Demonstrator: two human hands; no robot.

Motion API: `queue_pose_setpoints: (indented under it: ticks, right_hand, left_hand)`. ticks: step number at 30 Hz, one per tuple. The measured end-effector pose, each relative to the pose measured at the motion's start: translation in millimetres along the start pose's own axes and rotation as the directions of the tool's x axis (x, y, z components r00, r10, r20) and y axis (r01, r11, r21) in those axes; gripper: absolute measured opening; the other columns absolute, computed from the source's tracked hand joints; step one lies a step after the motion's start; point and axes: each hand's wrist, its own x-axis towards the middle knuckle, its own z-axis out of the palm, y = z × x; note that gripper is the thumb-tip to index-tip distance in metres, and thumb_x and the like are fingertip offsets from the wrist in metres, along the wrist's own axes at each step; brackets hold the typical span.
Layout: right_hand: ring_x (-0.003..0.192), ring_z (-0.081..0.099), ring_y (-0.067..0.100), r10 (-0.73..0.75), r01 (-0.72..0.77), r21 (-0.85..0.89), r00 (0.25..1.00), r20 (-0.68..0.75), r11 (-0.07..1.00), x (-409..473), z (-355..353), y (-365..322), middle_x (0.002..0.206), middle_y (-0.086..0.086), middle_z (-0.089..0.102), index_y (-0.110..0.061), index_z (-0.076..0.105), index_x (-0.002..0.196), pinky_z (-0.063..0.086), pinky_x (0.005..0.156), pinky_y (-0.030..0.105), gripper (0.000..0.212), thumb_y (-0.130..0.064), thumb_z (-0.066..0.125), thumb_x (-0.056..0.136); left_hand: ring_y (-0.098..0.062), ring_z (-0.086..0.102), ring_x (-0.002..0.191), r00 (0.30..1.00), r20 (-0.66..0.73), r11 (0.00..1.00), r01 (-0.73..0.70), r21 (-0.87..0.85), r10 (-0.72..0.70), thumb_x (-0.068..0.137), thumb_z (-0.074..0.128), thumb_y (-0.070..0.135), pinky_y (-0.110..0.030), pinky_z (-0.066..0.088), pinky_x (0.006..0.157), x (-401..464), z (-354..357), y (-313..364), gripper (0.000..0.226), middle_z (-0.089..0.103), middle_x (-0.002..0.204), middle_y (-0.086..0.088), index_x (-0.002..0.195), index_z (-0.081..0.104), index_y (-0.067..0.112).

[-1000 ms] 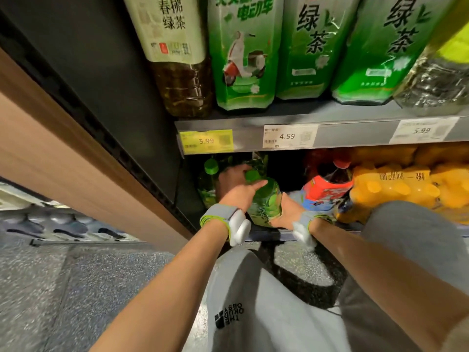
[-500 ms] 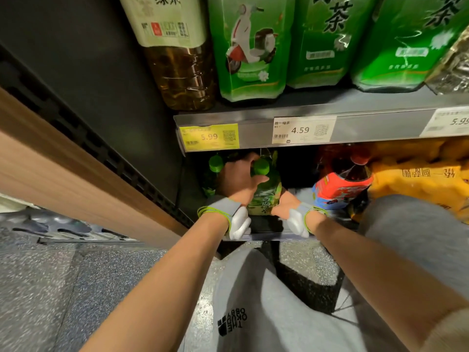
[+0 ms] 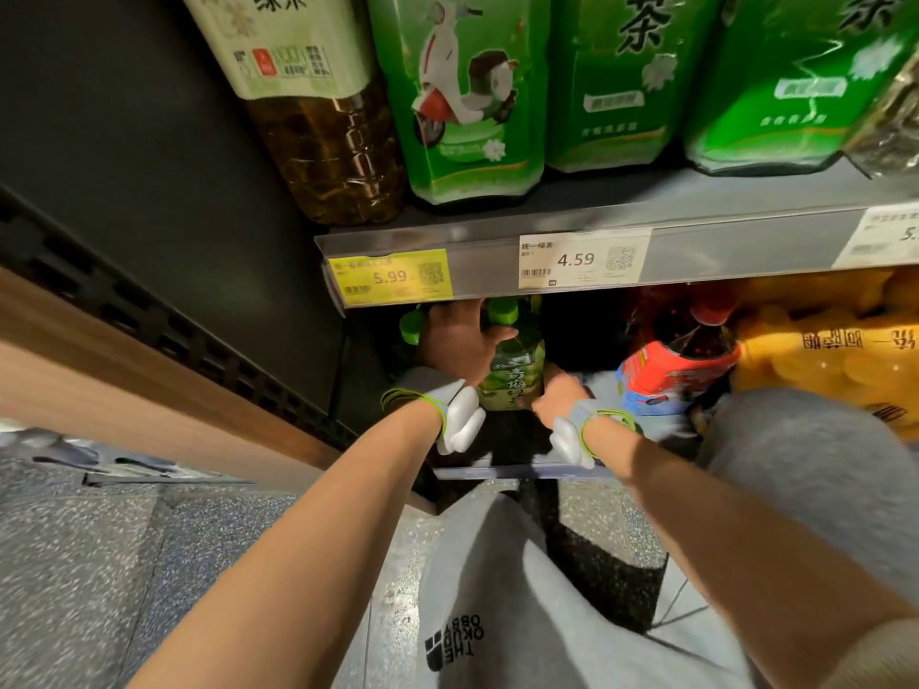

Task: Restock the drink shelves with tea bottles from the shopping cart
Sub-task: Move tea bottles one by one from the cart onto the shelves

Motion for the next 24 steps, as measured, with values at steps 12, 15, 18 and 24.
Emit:
queue_pose_setpoints:
  ticks: [12, 15, 18, 24]
  right_hand:
    - [0.114, 0.057, 0.029, -0.097, 0.105, 0.202, 0.994, -0.048, 0.974, -36, -14, 14, 0.121, 0.012, 0.061, -0.007, 0.054, 0.124, 0.049, 0.094, 0.039, 0.038, -0.02, 0.059, 0.088]
    - [0.121, 0.055, 0.026, -0.143, 0.143, 0.216, 0.99, -0.014, 0.966, -50, -23, 26, 0.13, 0.012, 0.058, -0.006, 0.051, 0.129, 0.046, 0.101, 0.042, 0.042, -0.02, 0.06, 0.091]
    - [0.122, 0.054, 0.025, -0.153, 0.149, 0.191, 0.988, 0.008, 0.97, -71, -36, 24, 0.131, 0.01, 0.057, -0.006, 0.05, 0.13, 0.044, 0.102, 0.037, 0.039, -0.02, 0.055, 0.093]
    - [0.101, 0.054, 0.023, -0.044, 0.042, 0.173, 0.999, 0.008, 0.984, -136, -102, 8, 0.105, 0.009, 0.058, -0.021, 0.062, 0.094, 0.039, 0.084, 0.026, 0.012, -0.014, 0.052, 0.09]
  left_hand:
    - [-0.032, 0.064, 0.108, 0.986, 0.005, 0.969, 0.165, -0.183, -0.167, 0.077, 0.074, 0.018, -0.045, 0.052, 0.093, -10, 10, -2, 0.059, 0.067, 0.118, -0.012, 0.132, 0.053, 0.023]
    - [-0.029, 0.062, 0.113, 0.968, -0.006, 0.929, 0.24, -0.283, -0.252, 0.079, 0.07, 0.007, -0.045, 0.05, 0.099, -20, 14, 0, 0.057, 0.065, 0.12, -0.013, 0.133, 0.051, 0.013]
    - [-0.028, 0.062, 0.111, 0.949, -0.009, 0.9, 0.297, -0.321, -0.316, 0.084, 0.066, 0.004, -0.041, 0.048, 0.1, -45, 4, 20, 0.049, 0.065, 0.118, -0.018, 0.131, 0.053, 0.006]
    - [-0.023, 0.066, 0.103, 0.938, 0.09, 0.908, 0.347, -0.236, -0.336, 0.091, 0.054, 0.011, -0.029, 0.05, 0.094, -91, -58, 74, 0.029, 0.07, 0.11, -0.01, 0.119, 0.063, 0.008]
